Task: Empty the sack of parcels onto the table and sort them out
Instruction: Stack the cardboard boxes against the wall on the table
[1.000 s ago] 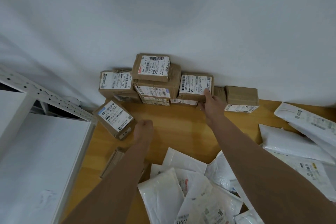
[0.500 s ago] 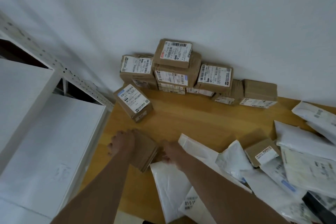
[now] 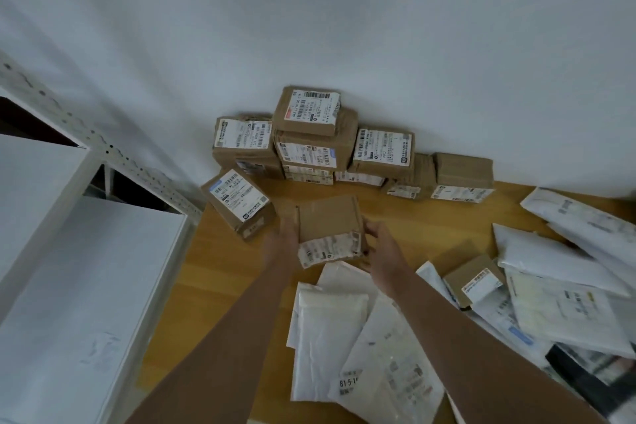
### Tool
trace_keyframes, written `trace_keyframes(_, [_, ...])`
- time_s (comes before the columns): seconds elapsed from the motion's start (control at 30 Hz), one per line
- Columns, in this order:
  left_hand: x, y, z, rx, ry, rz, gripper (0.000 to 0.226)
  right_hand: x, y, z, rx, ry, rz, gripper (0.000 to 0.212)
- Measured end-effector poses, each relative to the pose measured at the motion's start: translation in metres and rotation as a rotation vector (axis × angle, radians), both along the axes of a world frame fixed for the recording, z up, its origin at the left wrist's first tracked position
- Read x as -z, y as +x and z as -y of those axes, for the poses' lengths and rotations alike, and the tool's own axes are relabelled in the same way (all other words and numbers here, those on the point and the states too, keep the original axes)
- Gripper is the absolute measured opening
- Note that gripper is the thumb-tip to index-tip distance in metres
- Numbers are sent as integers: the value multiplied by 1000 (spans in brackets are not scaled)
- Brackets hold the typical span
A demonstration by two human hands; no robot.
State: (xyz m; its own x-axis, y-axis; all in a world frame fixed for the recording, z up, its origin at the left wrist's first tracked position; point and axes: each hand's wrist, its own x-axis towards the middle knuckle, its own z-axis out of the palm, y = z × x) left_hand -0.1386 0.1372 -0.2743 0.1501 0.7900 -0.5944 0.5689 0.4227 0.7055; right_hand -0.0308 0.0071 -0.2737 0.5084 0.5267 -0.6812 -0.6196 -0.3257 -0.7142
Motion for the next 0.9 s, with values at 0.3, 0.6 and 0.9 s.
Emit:
trace_keyframes(0.3, [-7, 87, 72, 504, -34, 227, 28, 5, 82, 84, 164, -111, 234, 45])
trace_keyframes(0.6, [-18, 159, 118, 627, -125, 496, 32, -9, 138, 133, 280, -122, 459, 19])
trace_keyframes(0.9, [-3, 220, 102, 565, -23, 304, 73, -4, 197, 102, 387, -179, 568, 27])
